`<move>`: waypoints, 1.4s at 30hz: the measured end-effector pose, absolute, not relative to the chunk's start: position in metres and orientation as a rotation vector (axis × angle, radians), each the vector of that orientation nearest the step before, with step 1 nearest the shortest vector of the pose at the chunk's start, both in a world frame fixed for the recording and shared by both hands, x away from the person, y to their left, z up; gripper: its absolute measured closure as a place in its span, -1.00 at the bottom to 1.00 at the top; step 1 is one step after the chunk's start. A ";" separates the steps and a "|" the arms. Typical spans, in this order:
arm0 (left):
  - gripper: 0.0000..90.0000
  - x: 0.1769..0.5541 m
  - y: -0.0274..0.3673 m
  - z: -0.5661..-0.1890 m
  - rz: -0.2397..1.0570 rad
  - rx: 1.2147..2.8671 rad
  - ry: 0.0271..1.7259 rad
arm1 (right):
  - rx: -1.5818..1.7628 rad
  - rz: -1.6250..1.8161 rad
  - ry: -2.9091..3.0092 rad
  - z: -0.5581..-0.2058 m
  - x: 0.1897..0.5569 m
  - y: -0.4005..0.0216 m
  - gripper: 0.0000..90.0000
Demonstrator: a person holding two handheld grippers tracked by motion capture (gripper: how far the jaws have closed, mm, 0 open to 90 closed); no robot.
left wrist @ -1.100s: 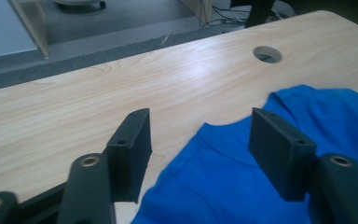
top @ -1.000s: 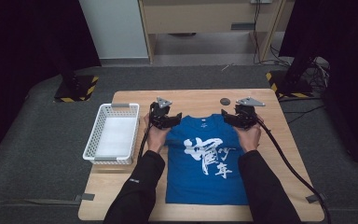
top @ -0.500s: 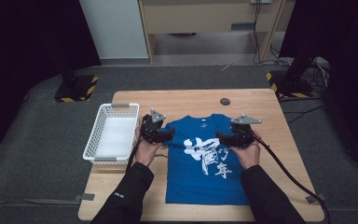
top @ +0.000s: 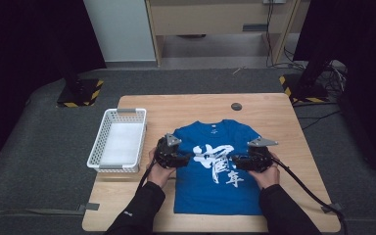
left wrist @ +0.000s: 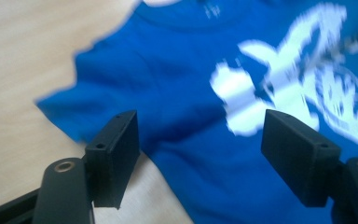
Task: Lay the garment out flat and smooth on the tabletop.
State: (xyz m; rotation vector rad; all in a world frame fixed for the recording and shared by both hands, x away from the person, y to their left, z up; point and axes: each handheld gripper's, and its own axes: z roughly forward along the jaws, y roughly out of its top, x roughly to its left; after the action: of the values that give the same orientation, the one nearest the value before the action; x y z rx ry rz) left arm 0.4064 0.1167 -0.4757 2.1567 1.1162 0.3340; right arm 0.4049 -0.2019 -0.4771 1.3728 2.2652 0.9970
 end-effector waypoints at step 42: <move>-0.67 0.339 0.130 -0.506 0.314 2.231 1.106 | 1.337 0.829 2.400 -0.502 0.354 -0.192 -0.78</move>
State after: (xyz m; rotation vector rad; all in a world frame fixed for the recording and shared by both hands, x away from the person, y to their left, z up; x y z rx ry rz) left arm 0.3393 0.1295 -0.5061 2.2313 1.1061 0.3139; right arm 0.3544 -0.1923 -0.5019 1.3368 2.3997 0.8295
